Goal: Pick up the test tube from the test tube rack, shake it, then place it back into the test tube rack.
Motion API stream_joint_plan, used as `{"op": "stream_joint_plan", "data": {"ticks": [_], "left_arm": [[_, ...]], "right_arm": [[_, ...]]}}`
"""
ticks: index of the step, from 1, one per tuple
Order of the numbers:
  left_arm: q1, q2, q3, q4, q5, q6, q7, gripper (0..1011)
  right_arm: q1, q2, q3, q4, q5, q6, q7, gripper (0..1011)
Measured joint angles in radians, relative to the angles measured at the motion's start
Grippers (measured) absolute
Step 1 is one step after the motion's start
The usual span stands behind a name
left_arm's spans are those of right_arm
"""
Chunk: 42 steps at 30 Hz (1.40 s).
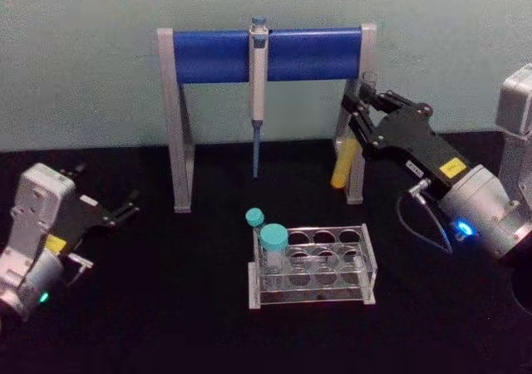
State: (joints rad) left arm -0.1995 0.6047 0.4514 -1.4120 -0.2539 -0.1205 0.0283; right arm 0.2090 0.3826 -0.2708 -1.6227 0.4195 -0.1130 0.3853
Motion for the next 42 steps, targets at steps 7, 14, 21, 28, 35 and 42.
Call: {"op": "stream_joint_plan", "data": {"ticks": [7,14,21,28,35,42], "left_arm": [[0.000,0.000,0.000,0.000,0.000,0.000,0.000,1001],[0.000,0.000,0.000,0.000,0.000,0.000,0.000,1001],[0.000,0.000,0.000,0.000,0.000,0.000,0.000,1001],[0.000,0.000,0.000,0.000,0.000,0.000,0.000,1001],[0.000,0.000,0.000,0.000,0.000,0.000,0.000,1001],[0.000,0.000,0.000,0.000,0.000,0.000,0.000,1002]], "right_arm": [[0.005,0.009,0.003,0.005,0.137,0.063,0.098,235],[-0.005,0.065,0.000,-0.034,0.235,0.148,0.161,235],[-0.018,0.155,-0.003,-0.107,0.244,0.238,0.137,235],[-0.025,0.222,-0.022,-0.157,0.121,0.248,0.028,235],[-0.024,0.207,-0.041,-0.159,-0.026,0.188,-0.059,235],[-0.017,0.144,-0.057,-0.126,-0.105,0.107,-0.102,235]]}}
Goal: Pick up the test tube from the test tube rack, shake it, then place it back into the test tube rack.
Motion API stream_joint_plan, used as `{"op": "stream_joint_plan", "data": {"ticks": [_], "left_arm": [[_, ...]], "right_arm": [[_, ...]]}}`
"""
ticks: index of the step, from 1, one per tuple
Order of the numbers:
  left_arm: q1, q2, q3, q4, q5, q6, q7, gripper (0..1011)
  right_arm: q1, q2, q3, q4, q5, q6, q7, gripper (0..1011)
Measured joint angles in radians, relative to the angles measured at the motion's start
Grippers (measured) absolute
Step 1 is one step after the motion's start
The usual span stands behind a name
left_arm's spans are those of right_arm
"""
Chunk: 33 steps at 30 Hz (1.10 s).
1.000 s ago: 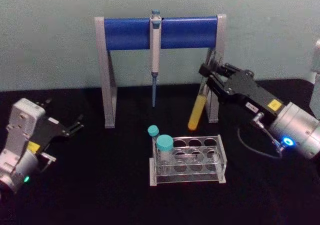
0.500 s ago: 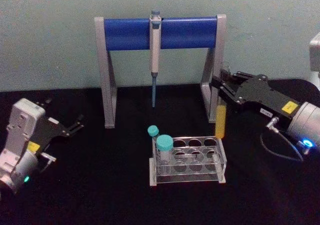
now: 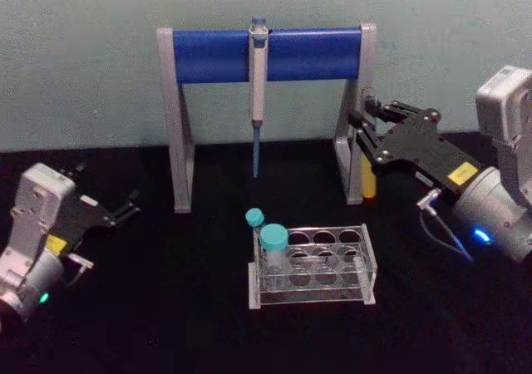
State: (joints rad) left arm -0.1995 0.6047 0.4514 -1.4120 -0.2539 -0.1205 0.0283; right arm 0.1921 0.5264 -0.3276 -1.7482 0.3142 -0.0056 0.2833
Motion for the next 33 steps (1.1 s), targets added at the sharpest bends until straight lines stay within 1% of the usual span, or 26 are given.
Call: {"op": "stream_joint_plan", "data": {"ticks": [1,2,3,5,6,8,12,13,15,17,18,20,23,24,28,30,33], "left_arm": [[0.000,0.000,0.000,0.000,0.000,0.000,0.000,1001],[0.000,0.000,0.000,0.000,0.000,0.000,0.000,1001],[0.000,0.000,0.000,0.000,0.000,0.000,0.000,1001],[0.000,0.000,0.000,0.000,0.000,0.000,0.000,1001],[0.000,0.000,0.000,0.000,0.000,0.000,0.000,1001],[0.000,0.000,0.000,0.000,0.000,0.000,0.000,1001],[0.000,0.000,0.000,0.000,0.000,0.000,0.000,1001],[0.000,0.000,0.000,0.000,0.000,0.000,0.000,1001],[0.000,0.000,0.000,0.000,0.000,0.000,0.000,1001],[0.000,0.000,0.000,0.000,0.000,0.000,0.000,1001],[0.000,0.000,0.000,0.000,0.000,0.000,0.000,1001],[0.000,0.000,0.000,0.000,0.000,0.000,0.000,1001],[0.000,0.000,0.000,0.000,0.000,0.000,0.000,1001],[0.000,0.000,0.000,0.000,0.000,0.000,0.000,1001],[0.000,0.000,0.000,0.000,0.000,0.000,0.000,1001],[0.000,0.000,0.000,0.000,0.000,0.000,0.000,1001],[0.000,0.000,0.000,0.000,0.000,0.000,0.000,1001]], "right_arm": [[0.002,-0.018,-0.002,0.011,-0.001,-0.019,0.000,235],[0.002,-0.018,-0.002,0.011,-0.001,-0.019,0.000,235],[0.004,-0.035,-0.002,0.022,-0.001,-0.038,0.004,235],[0.007,-0.056,-0.002,0.039,0.014,-0.062,0.023,235],[0.007,-0.056,-0.002,0.039,0.014,-0.062,0.023,235],[0.011,-0.080,-0.002,0.057,0.048,-0.075,0.062,235],[0.015,-0.094,0.000,0.070,0.088,-0.071,0.106,235],[0.017,-0.097,0.001,0.073,0.108,-0.064,0.126,235],[0.018,-0.097,0.002,0.075,0.129,-0.055,0.146,235],[0.020,-0.092,0.002,0.075,0.161,-0.040,0.177,235],[0.021,-0.084,0.002,0.075,0.188,-0.033,0.203,235],[0.021,-0.069,0.003,0.073,0.223,-0.024,0.234,235],[0.019,-0.052,0.006,0.066,0.250,-0.015,0.254,235],[0.015,-0.037,0.008,0.060,0.266,-0.006,0.266,235],[0.011,-0.008,0.010,0.048,0.283,0.014,0.275,235],[0.007,0.024,0.011,0.036,0.290,0.033,0.276,235],[0.004,0.044,0.011,0.030,0.292,0.041,0.274,235]]}}
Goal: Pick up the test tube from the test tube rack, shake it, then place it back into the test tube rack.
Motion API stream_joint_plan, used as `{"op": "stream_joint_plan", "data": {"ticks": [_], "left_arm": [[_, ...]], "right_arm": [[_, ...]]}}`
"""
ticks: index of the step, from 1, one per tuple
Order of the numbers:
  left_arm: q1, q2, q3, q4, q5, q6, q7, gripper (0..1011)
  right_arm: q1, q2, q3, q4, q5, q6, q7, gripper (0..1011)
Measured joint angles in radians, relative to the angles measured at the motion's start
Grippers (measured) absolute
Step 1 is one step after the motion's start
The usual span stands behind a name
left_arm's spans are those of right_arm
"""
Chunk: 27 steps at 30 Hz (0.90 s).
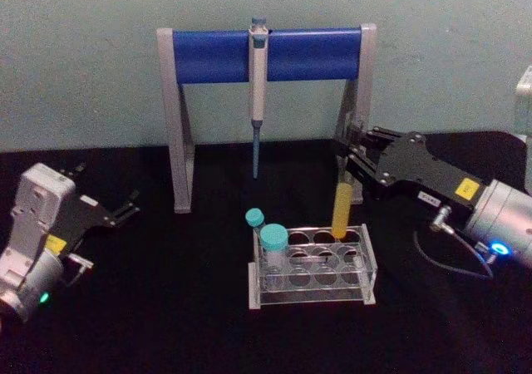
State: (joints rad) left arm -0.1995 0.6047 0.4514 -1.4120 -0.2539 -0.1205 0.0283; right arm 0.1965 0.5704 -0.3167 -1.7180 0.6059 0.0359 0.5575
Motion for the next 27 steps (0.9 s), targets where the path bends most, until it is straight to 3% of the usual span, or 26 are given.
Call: {"op": "stream_joint_plan", "data": {"ticks": [4,11,18,27], "left_arm": [[0.000,0.000,0.000,0.000,0.000,0.000,0.000,1001],[0.000,0.000,0.000,0.000,0.000,0.000,0.000,1001],[0.000,0.000,0.000,0.000,0.000,0.000,0.000,1001],[0.000,0.000,0.000,0.000,0.000,0.000,0.000,1001]], "right_arm": [[-0.002,0.027,-0.003,-0.007,-0.013,0.004,-0.023,235],[-0.006,0.034,-0.005,-0.015,-0.099,-0.006,-0.107,235],[-0.004,-0.003,-0.006,0.003,-0.190,-0.030,-0.172,235],[0.012,-0.065,-0.001,0.055,-0.194,-0.098,-0.140,235]]}}
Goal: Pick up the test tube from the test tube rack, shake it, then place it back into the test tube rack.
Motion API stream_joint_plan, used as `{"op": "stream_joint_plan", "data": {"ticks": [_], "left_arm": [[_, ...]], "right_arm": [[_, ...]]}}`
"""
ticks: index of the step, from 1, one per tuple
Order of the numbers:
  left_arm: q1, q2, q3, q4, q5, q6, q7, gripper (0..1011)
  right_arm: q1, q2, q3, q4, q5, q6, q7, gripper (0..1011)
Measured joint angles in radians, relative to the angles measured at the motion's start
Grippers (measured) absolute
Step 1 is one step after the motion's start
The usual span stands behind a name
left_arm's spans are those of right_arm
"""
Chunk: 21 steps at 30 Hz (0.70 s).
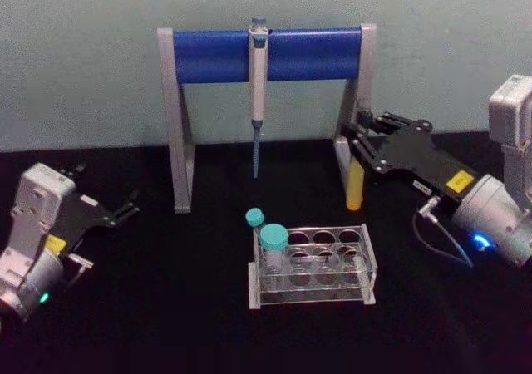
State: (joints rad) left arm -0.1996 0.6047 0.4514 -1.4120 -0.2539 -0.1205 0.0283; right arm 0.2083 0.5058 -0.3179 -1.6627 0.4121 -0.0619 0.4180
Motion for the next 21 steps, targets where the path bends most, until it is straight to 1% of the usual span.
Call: {"op": "stream_joint_plan", "data": {"ticks": [2,3,8,14,21], "left_arm": [[0.000,0.000,0.000,0.000,0.000,0.000,0.000,1001],[0.000,0.000,0.000,0.000,0.000,0.000,0.000,1001],[0.000,0.000,0.000,0.000,0.000,0.000,0.000,1001],[0.000,0.000,0.000,0.000,0.000,0.000,0.000,1001],[0.000,0.000,0.000,0.000,0.000,0.000,0.000,1001]], "right_arm": [[0.004,-0.008,0.000,0.008,0.008,-0.006,0.015,235],[0.009,-0.016,0.000,0.017,0.019,-0.012,0.031,235],[0.021,-0.030,-0.006,0.035,0.059,-0.015,0.076,235],[0.032,-0.028,-0.021,0.046,0.091,-0.003,0.111,235],[0.036,-0.018,-0.035,0.060,0.111,0.005,0.127,235]]}}
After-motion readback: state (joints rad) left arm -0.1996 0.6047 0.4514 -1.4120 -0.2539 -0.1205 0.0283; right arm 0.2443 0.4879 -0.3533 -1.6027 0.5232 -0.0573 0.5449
